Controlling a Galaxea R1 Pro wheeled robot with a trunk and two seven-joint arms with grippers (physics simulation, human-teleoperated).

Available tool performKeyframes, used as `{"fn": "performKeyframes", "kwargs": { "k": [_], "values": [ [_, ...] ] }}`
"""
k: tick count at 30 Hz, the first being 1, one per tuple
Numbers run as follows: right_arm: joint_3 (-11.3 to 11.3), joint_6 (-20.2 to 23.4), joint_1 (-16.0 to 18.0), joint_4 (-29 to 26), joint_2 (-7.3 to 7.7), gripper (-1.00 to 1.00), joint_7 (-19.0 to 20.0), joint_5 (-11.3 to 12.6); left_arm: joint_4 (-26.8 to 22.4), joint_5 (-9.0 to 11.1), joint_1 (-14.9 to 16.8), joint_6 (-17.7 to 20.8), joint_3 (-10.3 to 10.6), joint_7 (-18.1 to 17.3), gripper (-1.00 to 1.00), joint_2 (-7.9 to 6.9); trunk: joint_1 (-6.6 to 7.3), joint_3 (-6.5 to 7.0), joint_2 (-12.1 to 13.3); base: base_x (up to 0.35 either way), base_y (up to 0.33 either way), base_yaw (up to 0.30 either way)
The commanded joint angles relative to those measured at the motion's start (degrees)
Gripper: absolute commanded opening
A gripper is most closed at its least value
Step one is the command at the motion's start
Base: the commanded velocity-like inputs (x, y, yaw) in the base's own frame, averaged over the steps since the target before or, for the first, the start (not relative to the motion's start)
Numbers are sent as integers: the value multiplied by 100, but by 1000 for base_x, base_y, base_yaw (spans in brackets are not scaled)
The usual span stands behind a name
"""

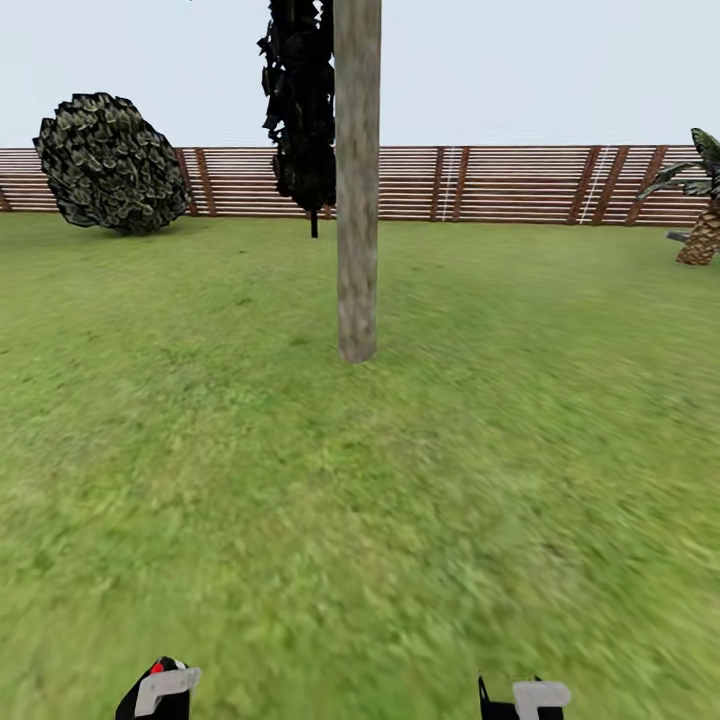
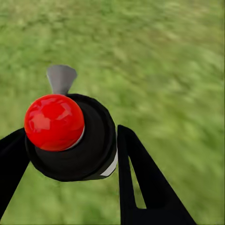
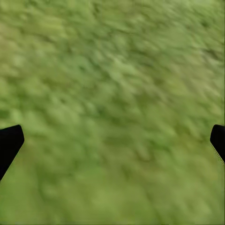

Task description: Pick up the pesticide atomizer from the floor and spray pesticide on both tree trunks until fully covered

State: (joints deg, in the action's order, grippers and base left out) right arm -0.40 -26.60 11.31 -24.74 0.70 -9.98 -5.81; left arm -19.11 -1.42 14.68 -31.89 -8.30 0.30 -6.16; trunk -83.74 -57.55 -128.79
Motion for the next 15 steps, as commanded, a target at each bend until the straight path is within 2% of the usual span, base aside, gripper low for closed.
{"fn": "performKeyframes", "kwargs": {
  "k": [1, 15],
  "values": [
    [-4, -4, 3, 4, 0, 100, -48, -60, 4, -16, 2, -19, -14, 5, -100, 1, -2, -3, -1, 339, 0, -6],
    [-12, -3, 3, 4, 0, 100, -47, -60, 4, -16, 5, -19, -14, 5, -100, 1, -2, 56, -1, 338, 0, 10]
  ]
}}
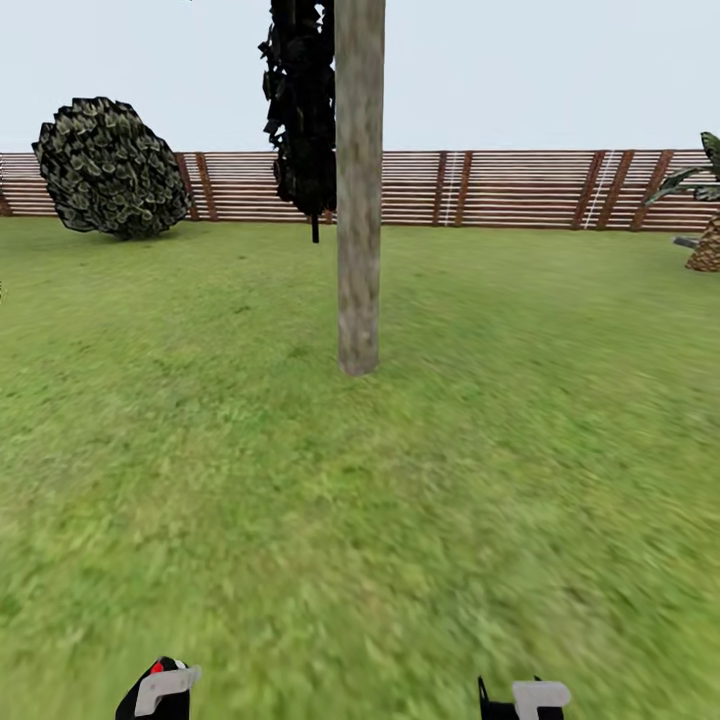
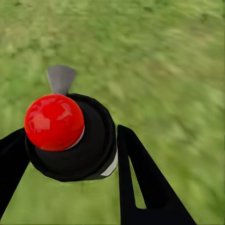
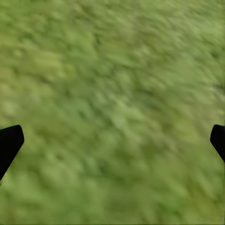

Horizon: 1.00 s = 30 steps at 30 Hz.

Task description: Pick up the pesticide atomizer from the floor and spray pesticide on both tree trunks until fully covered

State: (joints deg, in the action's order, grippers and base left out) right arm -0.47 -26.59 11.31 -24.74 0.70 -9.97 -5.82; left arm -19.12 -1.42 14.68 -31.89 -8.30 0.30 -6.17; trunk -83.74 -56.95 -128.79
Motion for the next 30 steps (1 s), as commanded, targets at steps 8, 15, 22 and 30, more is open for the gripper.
{"fn": "performKeyframes", "kwargs": {
  "k": [8, 15, 22, 30],
  "values": [
    [-5, -4, 3, 4, 1, 100, -49, -60, 5, -16, 4, -19, -14, 5, -100, 1, -2, 33, -1, 339, 0, 69],
    [-6, -4, 3, 4, 1, 100, -49, -60, 5, -16, 1, -19, -16, 5, -100, 1, -2, 60, -1, 338, 0, 58],
    [-6, -4, 3, 4, 1, 100, -49, -60, 5, -16, 6, -19, -14, 5, -100, 1, -2, 64, -1, 338, 0, 5],
    [-6, -4, 3, 4, 1, 100, -49, -60, 5, -16, 4, -19, -15, 5, -100, 1, -2, 64, -1, 338, 0, 0]
  ]
}}
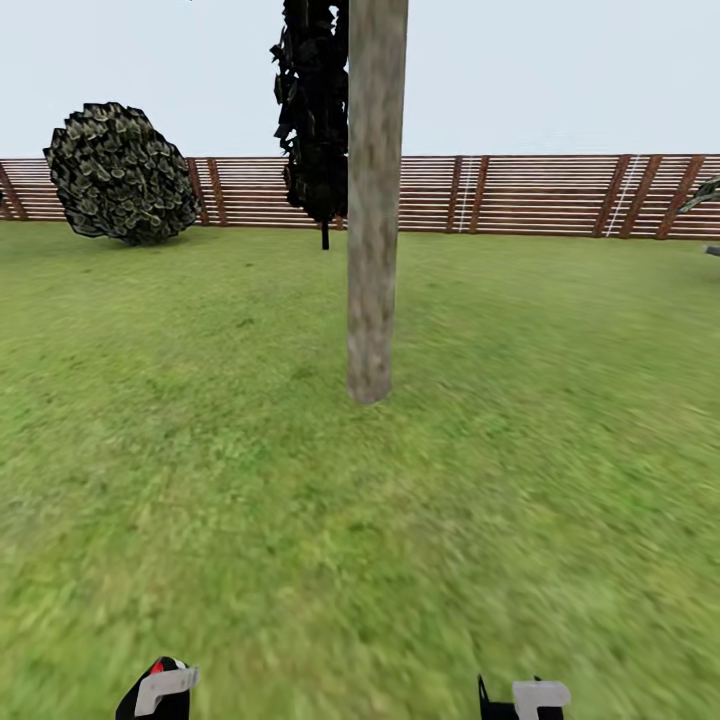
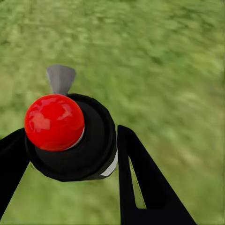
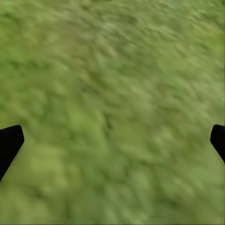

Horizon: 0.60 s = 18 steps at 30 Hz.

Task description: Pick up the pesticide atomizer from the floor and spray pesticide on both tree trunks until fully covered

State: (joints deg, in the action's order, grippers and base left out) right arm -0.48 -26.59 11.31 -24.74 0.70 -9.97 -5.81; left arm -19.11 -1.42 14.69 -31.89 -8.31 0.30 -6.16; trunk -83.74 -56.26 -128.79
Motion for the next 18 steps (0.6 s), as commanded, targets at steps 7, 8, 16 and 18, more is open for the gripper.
{"fn": "performKeyframes", "kwargs": {
  "k": [7, 8, 16, 18],
  "values": [
    [-5, -4, 3, 4, 1, 100, -49, -60, 4, -16, 5, -19, -13, 5, -100, 1, -2, 4, -2, 339, 0, 0],
    [-5, -4, 3, 4, 1, 100, -49, -60, 4, -16, 4, -19, -13, 5, -100, 1, -2, 4, -2, 339, 0, 0],
    [-5, -4, 3, 12, 1, 100, -44, -67, 4, -16, 3, -19, -14, 5, -100, 1, -2, 4, -2, 339, 0, 0],
    [-5, -4, 3, 13, 1, 100, -41, -68, 4, -16, 3, -19, -13, 5, -100, 1, -2, 4, -2, 339, 0, 0]
  ]
}}
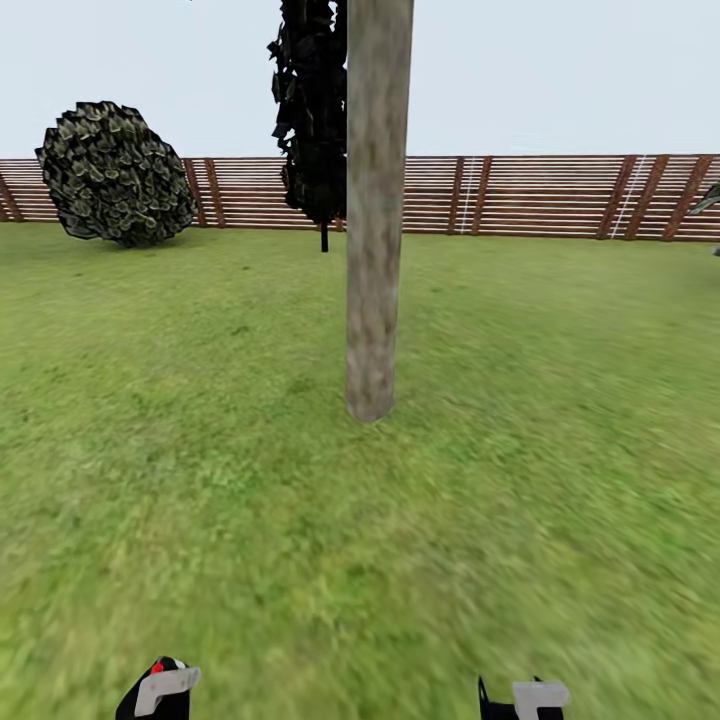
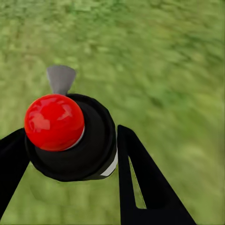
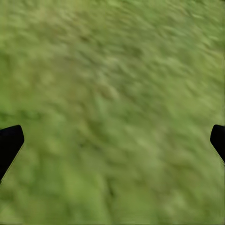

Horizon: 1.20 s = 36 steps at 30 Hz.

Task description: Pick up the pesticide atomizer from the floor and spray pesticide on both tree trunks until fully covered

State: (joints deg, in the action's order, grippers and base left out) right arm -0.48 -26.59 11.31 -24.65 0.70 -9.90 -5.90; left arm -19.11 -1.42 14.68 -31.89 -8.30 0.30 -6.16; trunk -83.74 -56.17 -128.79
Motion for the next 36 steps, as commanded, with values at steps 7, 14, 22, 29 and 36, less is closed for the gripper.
{"fn": "performKeyframes", "kwargs": {
  "k": [7, 14, 22, 29, 36],
  "values": [
    [-5, -4, 3, 4, 1, 100, -47, -61, 4, -16, 1, -19, -14, 5, -100, 1, -2, -5, -2, 339, 0, 0],
    [-5, -4, 3, 4, 1, 100, -51, -61, 4, -16, 1, -19, -21, 5, -100, 1, -2, -5, -2, 339, 0, 0],
    [-5, -4, 3, 4, 1, 100, -47, -58, 4, -16, 6, -19, -17, 5, -100, 1, -2, -5, -2, 339, 0, 0],
    [-5, -4, 3, 4, 1, 100, -47, -55, 4, -16, 3, -19, -20, 5, -100, 1, -2, -5, -2, 338, 0, 0],
    [-5, -4, 3, 4, 1, 100, -49, -53, 4, -16, 6, -19, -21, 5, -100, 1, -2, -5, -2, 338, 0, 0]
  ]
}}
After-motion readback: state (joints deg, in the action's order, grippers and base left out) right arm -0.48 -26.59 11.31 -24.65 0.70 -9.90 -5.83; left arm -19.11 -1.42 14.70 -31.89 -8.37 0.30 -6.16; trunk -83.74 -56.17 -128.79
